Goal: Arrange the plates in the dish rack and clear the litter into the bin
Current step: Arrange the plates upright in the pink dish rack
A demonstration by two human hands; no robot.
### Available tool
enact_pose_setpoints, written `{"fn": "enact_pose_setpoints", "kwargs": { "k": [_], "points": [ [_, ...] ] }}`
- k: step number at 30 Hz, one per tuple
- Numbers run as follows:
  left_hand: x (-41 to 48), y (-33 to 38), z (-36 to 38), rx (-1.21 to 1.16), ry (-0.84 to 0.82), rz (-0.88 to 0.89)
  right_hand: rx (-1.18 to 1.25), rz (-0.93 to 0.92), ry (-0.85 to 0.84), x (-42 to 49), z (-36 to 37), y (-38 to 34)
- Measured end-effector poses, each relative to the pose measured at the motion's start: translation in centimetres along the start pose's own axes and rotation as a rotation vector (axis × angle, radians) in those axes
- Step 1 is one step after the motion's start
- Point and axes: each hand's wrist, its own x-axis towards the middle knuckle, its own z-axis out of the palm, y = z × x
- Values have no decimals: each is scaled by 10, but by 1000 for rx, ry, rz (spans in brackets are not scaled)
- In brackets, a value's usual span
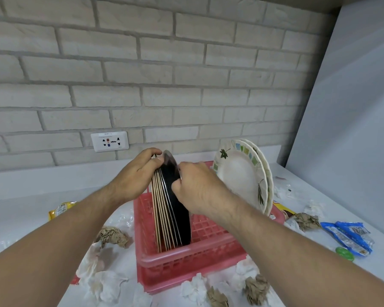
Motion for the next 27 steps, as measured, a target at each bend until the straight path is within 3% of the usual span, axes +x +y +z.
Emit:
{"fn": "enact_pose_setpoints", "kwargs": {
  "k": [4, 9, 13, 27],
  "points": [
    [1, -2, 0, 64, 40, -16, -381, -44, 166, 17, -37, -3],
    [3, -1, 1, 95, 13, 2, -499, 127, 359, 36, -96, 4],
    [4, -1, 2, 121, 16, 14, -598, 146, 357, 30, -109, 21],
    [5, 1, 4, 101, 9, 0, -682, 41, 281, 18, -36, 86]
  ]
}}
